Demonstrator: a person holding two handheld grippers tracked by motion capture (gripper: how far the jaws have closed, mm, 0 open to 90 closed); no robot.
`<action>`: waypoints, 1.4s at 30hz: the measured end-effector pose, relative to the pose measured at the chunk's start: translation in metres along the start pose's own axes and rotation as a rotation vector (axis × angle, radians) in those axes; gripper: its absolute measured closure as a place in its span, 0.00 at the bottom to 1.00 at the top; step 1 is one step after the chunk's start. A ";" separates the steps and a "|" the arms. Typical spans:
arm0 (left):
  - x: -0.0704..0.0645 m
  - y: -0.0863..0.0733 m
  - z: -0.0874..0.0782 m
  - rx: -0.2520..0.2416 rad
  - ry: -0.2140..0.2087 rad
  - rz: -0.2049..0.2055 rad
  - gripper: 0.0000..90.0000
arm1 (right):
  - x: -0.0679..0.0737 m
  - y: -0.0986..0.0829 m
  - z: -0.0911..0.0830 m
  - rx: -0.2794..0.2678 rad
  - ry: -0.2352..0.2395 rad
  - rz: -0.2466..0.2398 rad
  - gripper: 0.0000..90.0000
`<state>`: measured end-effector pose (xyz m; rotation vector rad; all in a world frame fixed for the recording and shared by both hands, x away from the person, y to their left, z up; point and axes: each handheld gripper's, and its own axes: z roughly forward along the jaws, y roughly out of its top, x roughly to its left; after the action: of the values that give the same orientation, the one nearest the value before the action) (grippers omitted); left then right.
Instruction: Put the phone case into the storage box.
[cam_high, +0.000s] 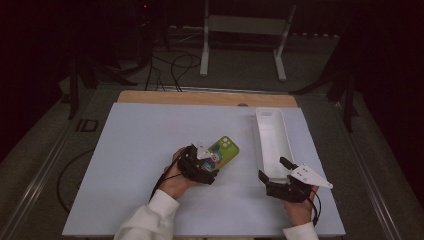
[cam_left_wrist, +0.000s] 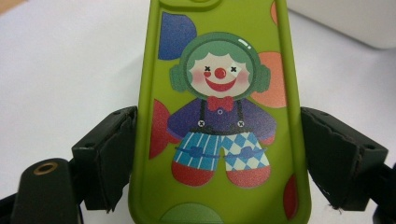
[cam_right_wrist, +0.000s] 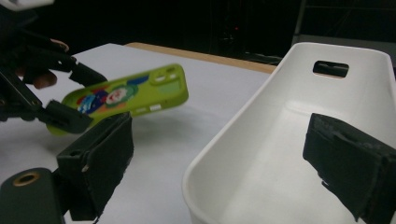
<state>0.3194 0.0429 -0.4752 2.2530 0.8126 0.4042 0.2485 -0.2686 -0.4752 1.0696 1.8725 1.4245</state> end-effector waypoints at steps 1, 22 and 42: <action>0.001 0.000 -0.002 -0.006 0.004 -0.003 0.18 | 0.000 0.000 0.000 0.000 0.000 0.000 0.10; 0.013 -0.011 -0.044 -0.138 0.073 -0.002 0.18 | 0.002 0.005 -0.001 0.002 0.004 0.000 0.09; 0.021 -0.016 -0.072 -0.226 0.120 0.001 0.18 | 0.006 0.018 0.001 0.025 0.024 -0.016 0.10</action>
<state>0.2932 0.1026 -0.4347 2.0351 0.7850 0.6057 0.2508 -0.2606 -0.4585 1.0517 1.9163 1.4147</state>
